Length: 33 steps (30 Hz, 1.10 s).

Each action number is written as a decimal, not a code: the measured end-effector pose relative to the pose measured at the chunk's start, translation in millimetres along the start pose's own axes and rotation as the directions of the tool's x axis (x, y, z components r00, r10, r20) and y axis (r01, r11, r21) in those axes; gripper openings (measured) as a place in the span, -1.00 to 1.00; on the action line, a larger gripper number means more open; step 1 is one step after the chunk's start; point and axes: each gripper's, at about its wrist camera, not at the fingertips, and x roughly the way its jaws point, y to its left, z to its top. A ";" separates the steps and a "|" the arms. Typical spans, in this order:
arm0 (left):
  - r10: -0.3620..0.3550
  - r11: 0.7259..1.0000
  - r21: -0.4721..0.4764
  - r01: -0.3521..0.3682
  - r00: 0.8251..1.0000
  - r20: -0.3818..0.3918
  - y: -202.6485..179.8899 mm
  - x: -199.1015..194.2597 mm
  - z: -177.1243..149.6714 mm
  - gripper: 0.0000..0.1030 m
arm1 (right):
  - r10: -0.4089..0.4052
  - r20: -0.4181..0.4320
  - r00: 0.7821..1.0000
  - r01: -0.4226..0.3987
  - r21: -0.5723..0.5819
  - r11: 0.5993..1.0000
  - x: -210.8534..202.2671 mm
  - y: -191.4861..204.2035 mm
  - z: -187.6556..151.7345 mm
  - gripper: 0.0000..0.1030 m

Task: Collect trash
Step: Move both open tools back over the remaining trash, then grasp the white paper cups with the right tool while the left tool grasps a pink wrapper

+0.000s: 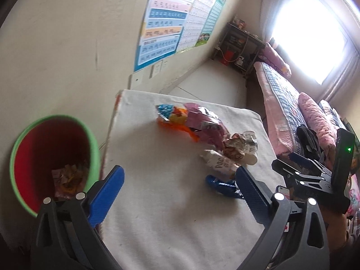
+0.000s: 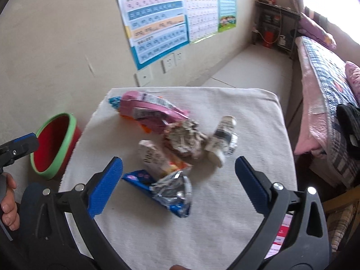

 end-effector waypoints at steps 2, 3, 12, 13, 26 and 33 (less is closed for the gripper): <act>-0.002 1.000 0.013 0.002 1.000 -0.008 -7.8 6.8 4.0 0.84 | -0.014 -0.003 1.000 0.014 0.003 1.000 2.1 -5.8 0.9 0.91; -0.006 1.000 0.016 0.006 1.000 -0.010 -10.2 9.0 5.4 0.84 | -0.020 -0.006 1.000 0.020 0.008 1.000 3.4 -9.3 1.5 0.91; -0.050 0.998 0.043 0.052 0.998 -0.041 -28.2 35.8 21.2 0.84 | -0.051 -0.022 0.998 0.052 0.051 0.997 19.3 -36.2 5.2 0.91; -0.051 0.998 0.045 0.053 0.998 -0.044 -29.0 38.6 21.9 0.84 | -0.053 -0.025 0.998 0.055 0.057 0.997 22.3 -38.8 5.2 0.91; -0.071 0.997 0.032 0.075 0.990 -0.120 -26.6 105.2 53.7 0.83 | -0.065 -0.077 0.995 0.073 0.112 0.991 59.7 -65.8 11.2 0.91; -0.104 0.994 0.001 0.105 0.982 -0.158 -15.7 141.5 71.3 0.68 | -0.064 -0.108 0.992 0.078 0.136 0.988 84.9 -76.0 11.4 0.91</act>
